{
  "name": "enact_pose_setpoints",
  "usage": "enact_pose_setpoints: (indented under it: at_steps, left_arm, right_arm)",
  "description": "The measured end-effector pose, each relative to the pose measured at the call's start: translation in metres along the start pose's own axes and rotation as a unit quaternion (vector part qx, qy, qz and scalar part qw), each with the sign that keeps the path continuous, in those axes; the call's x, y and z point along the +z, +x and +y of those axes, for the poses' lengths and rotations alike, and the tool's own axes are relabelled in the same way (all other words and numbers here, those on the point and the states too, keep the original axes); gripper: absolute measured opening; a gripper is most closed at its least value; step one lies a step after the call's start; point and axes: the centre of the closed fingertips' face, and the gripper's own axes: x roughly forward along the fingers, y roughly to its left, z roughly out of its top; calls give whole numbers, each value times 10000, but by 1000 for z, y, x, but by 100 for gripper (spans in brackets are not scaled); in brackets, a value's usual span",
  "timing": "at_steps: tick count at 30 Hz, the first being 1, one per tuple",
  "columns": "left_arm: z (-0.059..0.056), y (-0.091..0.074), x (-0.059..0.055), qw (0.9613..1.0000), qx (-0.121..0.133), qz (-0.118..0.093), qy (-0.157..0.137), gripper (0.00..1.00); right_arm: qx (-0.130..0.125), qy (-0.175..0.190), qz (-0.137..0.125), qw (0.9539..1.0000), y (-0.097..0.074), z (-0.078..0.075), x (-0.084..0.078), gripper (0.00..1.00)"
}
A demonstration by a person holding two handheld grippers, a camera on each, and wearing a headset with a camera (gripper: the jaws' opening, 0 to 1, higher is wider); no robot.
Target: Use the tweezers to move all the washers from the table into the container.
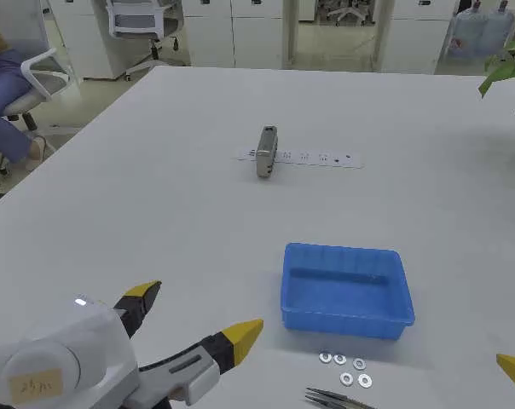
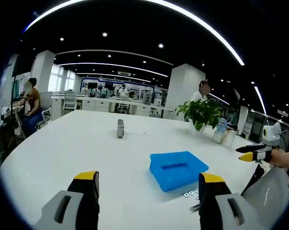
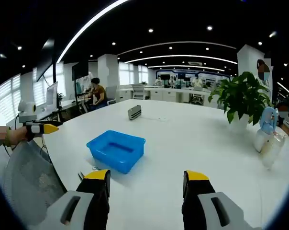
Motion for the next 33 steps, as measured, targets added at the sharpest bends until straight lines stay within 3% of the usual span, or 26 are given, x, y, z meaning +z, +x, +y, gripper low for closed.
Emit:
enact_pose_setpoints:
  at_steps: [33]
  left_arm:
    - [-1, 1, -3, 9999, -25, 76, 62, 87]
  right_arm:
    - [-18, 23, 1, 10000, -1, 0, -1, 59]
